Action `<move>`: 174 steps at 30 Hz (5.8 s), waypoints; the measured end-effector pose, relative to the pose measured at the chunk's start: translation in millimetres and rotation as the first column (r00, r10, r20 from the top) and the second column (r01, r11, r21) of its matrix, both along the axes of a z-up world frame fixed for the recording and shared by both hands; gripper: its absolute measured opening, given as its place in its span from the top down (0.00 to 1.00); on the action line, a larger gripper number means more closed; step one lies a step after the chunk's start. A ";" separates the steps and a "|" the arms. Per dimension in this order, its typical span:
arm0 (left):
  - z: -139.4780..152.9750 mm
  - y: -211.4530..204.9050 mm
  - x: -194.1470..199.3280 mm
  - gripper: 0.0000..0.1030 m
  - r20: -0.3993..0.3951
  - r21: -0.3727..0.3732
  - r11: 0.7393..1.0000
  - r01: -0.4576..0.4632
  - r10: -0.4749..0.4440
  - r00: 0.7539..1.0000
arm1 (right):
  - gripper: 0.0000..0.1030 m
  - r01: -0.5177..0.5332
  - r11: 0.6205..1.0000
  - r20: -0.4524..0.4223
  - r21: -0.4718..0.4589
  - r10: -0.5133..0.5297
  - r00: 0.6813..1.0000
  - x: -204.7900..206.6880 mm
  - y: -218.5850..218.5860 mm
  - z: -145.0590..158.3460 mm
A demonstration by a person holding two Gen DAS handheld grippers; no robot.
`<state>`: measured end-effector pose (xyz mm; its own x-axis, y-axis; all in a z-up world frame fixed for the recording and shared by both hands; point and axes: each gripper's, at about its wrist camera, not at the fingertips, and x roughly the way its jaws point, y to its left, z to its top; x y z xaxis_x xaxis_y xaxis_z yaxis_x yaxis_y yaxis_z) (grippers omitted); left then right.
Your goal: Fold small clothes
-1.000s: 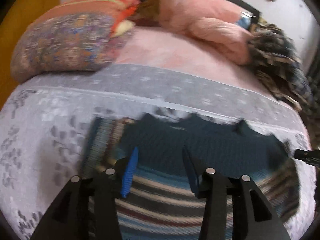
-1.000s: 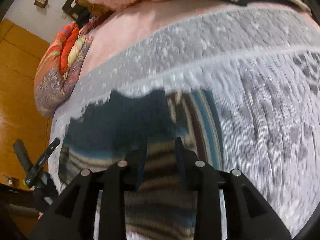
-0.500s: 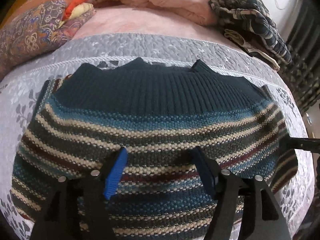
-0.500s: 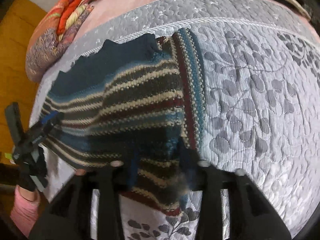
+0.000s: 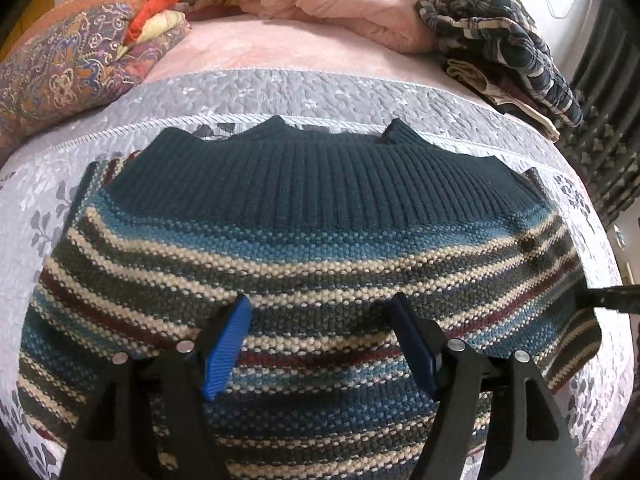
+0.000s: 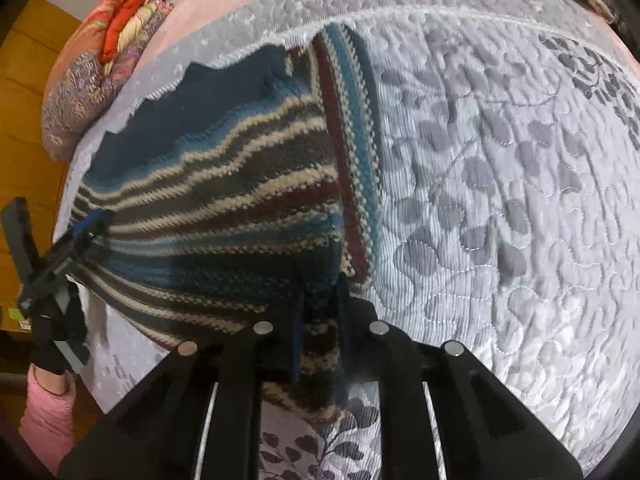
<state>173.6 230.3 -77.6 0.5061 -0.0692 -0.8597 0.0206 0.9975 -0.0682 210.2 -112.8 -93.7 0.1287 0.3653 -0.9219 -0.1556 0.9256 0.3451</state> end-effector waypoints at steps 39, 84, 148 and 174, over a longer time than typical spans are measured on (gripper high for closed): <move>-4.9 -12.2 -8.5 0.24 0.071 0.070 0.998 -0.008 0.003 0.998 | 0.85 -0.057 0.998 0.089 0.009 0.056 0.994 1.7 41.5 -0.2; 7.8 12.5 5.2 0.20 0.024 -0.059 0.997 -0.039 0.041 0.999 | 0.81 -0.007 0.962 0.107 0.274 -0.023 0.994 20.3 25.1 60.9; 3.9 50.7 15.2 0.26 -0.110 -0.515 0.856 -0.034 -0.027 0.994 | 0.66 -0.091 0.991 0.050 0.095 0.087 0.995 20.5 152.1 44.3; 25.2 48.9 10.5 0.84 0.018 -0.551 0.835 0.002 0.010 1.000 | 0.63 0.040 0.983 -0.008 0.177 -0.039 0.999 35.9 99.4 30.3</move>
